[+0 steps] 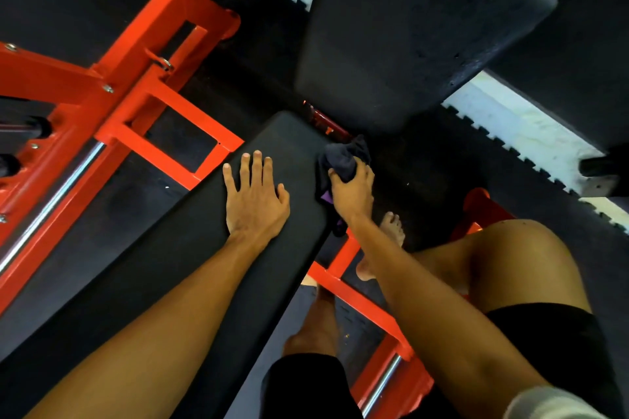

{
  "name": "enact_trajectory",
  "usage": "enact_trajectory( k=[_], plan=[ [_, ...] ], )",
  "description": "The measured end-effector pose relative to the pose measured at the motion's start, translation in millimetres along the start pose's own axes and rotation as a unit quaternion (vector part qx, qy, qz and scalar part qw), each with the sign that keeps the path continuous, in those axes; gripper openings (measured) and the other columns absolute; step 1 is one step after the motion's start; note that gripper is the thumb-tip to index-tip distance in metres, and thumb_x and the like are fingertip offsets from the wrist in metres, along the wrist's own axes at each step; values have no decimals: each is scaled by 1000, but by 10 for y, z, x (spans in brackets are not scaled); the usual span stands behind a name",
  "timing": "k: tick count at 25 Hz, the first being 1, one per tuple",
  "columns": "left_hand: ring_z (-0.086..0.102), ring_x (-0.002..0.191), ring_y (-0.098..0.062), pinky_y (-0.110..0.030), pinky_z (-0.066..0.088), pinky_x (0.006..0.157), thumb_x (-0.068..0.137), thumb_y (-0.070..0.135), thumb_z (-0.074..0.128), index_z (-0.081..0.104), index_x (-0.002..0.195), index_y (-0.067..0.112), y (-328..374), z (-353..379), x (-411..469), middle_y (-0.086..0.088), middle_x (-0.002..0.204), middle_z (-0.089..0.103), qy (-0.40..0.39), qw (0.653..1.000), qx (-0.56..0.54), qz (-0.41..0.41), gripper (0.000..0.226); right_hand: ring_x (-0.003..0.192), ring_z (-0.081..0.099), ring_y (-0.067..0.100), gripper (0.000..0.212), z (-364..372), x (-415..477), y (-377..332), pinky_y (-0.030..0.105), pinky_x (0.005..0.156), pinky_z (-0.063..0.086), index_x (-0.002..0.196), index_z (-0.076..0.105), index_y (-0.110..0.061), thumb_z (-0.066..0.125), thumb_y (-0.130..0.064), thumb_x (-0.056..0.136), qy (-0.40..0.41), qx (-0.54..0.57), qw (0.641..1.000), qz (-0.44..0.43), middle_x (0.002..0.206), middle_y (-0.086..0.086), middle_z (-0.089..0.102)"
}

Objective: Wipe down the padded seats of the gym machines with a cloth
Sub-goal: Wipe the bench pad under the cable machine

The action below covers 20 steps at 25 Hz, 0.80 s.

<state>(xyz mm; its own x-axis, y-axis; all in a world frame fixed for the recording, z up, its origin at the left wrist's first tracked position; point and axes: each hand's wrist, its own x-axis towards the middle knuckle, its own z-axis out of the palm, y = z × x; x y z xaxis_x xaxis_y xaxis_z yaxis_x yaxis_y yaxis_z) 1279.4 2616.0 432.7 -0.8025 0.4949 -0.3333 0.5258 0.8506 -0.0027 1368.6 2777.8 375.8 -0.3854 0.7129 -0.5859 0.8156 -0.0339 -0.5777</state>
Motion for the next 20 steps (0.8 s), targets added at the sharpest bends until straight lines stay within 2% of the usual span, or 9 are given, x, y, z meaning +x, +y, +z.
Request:
enact_trajectory(
  k=[3, 5, 7, 9, 11, 13, 16, 18, 20],
  plan=[
    [10, 156, -26, -56, -2, 125, 102, 40, 32, 26, 158, 11, -20, 2, 22, -10, 168, 19, -3, 1000, 7, 1, 64, 126, 57, 38, 61, -129, 482, -100, 44, 102, 48, 139, 52, -22, 71, -49, 88, -18, 68, 993, 97, 139, 13, 60],
    [9, 156, -26, -56, -2, 125, 102, 40, 32, 25, 159, 11, -21, 7, 17, -10, 168, 18, -6, 1000, 6, 1, 64, 125, 58, 38, 59, -169, 497, -136, 43, 101, 49, 137, 54, -21, 70, -50, 88, -31, 52, 992, 110, 136, 13, 62],
    [9, 156, -26, -56, -1, 125, 103, 40, 33, 25, 159, 11, -21, -5, 17, -10, 168, 17, -9, 1000, -3, 3, 64, 131, 53, 37, 63, -119, 250, -178, 43, 104, 45, 144, 48, -23, 68, -49, 90, -26, 3, 998, 56, 149, 9, 51],
    [11, 156, -26, -56, 0, 125, 102, 40, 35, 27, 158, 11, -10, -16, -5, -10, 167, 20, -7, 1000, -12, 3, 64, 145, 38, 35, 71, -73, -54, -99, 46, 112, 38, 152, 39, -26, 66, -52, 91, -36, -56, 998, -15, 165, 3, 29],
    [13, 156, -26, -55, 1, 125, 102, 40, 39, 30, 157, 11, -13, -23, -11, -10, 167, 23, -4, 1000, -22, 5, 63, 152, 25, 33, 77, -81, -130, 39, 49, 119, 31, 155, 35, -27, 64, -58, 90, -51, -110, 991, -60, 169, 0, 18],
    [15, 155, -25, -53, 1, 125, 101, 39, 44, 34, 156, 10, -41, -37, -13, -10, 166, 25, -10, 999, -39, 13, 63, 149, 32, 34, 79, -133, 107, 71, 49, 119, 32, 154, 38, -27, 63, -62, 88, -58, -152, 984, -73, 166, 2, 27],
    [14, 155, -23, -50, 0, 126, 101, 39, 45, 34, 156, 12, -121, -64, 15, -7, 166, 24, -16, 998, -49, 25, 62, 139, 45, 39, 77, -137, 580, -256, 52, 114, 36, 149, 44, -25, 59, -64, 84, -91, -171, 980, -43, 153, 9, 47],
    [14, 155, -22, -49, 0, 126, 101, 41, 45, 34, 156, 15, -176, -75, 35, -5, 166, 24, -15, 999, -46, 22, 62, 141, 41, 37, 71, 20, 667, -551, 55, 117, 30, 151, 41, -29, 57, -59, 89, -121, -219, 966, -60, 153, 7, 47],
    [17, 154, -21, -49, 2, 126, 100, 40, 45, 34, 155, 15, -222, -77, 40, -4, 166, 26, -6, 999, -46, 11, 62, 150, 28, 33, 70, 224, 522, -737, 56, 122, 18, 155, 35, -33, 56, -56, 92, -137, -253, 950, -123, 163, 1, 35]
  ],
)
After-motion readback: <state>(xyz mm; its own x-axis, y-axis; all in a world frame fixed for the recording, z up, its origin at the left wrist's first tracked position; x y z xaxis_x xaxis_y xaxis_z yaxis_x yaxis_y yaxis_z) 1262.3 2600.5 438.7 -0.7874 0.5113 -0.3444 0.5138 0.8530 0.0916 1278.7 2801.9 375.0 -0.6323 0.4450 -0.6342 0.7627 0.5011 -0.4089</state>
